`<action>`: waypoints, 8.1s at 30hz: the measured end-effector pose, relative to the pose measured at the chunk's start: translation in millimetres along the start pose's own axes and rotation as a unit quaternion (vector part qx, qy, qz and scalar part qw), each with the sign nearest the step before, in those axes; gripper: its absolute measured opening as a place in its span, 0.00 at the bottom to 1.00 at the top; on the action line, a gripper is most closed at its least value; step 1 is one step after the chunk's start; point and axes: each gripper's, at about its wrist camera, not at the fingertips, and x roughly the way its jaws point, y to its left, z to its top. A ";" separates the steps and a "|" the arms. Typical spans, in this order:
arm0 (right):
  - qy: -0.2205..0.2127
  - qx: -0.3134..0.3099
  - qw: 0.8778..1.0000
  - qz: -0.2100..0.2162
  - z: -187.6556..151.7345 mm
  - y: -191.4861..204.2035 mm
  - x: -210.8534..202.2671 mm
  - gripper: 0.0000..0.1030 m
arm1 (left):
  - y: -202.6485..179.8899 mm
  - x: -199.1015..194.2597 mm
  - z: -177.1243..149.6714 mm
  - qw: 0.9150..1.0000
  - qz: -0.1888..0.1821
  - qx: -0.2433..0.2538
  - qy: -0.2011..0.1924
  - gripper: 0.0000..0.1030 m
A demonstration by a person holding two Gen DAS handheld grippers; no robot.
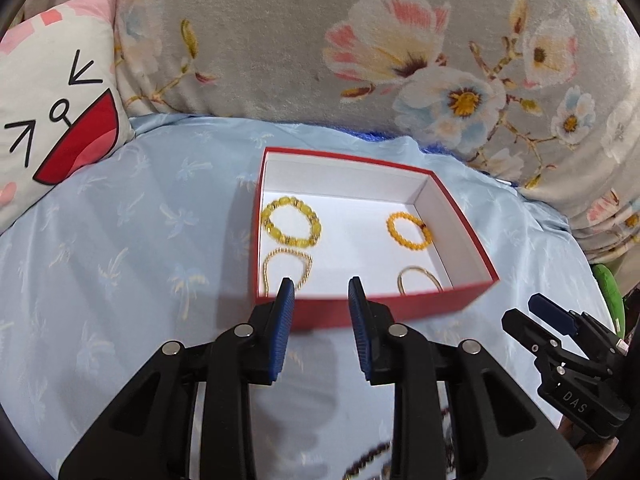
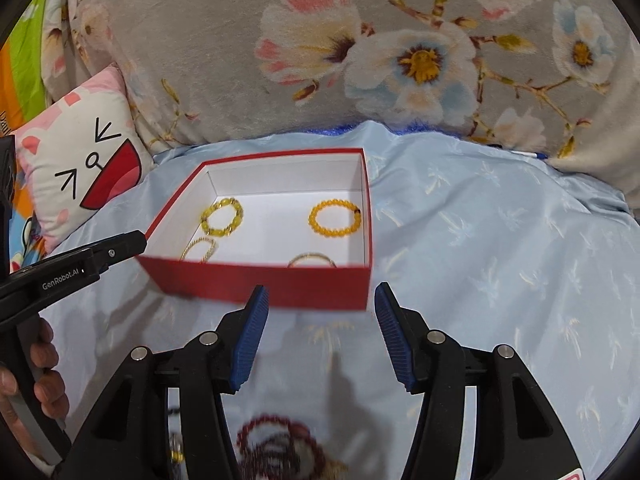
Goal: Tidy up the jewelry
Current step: 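Grasp the black bead charm bracelet with the left tool while the right tool grasps the dark red multi-strand bracelet, then carry both dark bracelets into the red box and open both tools, then move the left tool to the silver watch while the right tool reaches the red heart-bead bracelet, then grasp the silver watch with the left tool while the right tool grasps the red heart-bead bracelet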
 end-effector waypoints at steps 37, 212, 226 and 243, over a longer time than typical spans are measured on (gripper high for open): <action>0.064 0.018 0.997 0.029 -118.0 13.6 -32.7 0.46 | -31.1 -8.1 -122.3 0.997 -0.019 0.041 0.065 0.07; 0.048 0.015 0.998 0.044 -90.1 -3.8 -20.7 0.31 | -42.4 -28.8 -145.2 0.998 -0.014 0.029 0.062 0.30; 0.077 -0.014 0.996 0.039 -88.3 6.4 9.6 0.26 | -42.1 -32.9 -148.2 0.997 -0.037 0.033 0.064 0.30; 0.086 -0.009 0.995 0.055 -101.8 9.8 -0.4 0.07 | -55.1 -29.2 -151.3 0.996 -0.003 0.065 0.062 0.24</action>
